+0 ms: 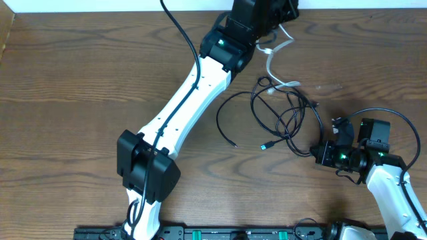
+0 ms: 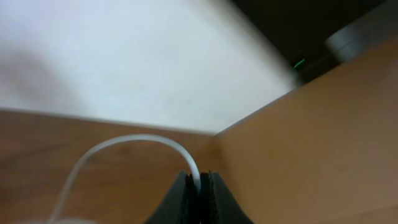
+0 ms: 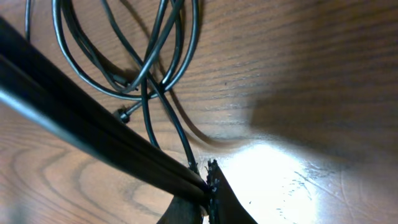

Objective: Untangle cables

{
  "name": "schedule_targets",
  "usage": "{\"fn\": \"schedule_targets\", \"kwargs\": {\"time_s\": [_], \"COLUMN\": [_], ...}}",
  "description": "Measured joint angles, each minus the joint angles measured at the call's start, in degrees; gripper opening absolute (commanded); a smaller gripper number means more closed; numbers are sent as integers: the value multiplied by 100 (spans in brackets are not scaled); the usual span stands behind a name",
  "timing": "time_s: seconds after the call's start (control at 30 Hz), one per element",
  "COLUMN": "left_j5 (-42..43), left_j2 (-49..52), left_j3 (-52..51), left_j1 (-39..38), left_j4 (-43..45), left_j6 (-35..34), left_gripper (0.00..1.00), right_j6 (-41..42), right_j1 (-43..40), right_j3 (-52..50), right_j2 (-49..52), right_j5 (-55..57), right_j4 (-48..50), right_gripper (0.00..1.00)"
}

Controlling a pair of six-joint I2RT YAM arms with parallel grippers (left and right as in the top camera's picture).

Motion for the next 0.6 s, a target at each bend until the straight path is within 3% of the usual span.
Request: {"fn": "schedule_targets", "kwargs": {"time_s": [0.23, 0.6], "left_j5": [-872, -1784], "left_j2": [0, 0], "left_j3": [0, 2], "left_j1": [409, 1762], "left_j4": [-1746, -4245], "left_j6": [949, 1224], "left_gripper": [8, 8], "right_j6": [46, 44], "right_j1": [0, 0], "right_j3": [0, 0], "right_j2": [0, 0], "right_j5": [48, 118], "right_j4": [-28, 72], "right_gripper": [1, 1]}}
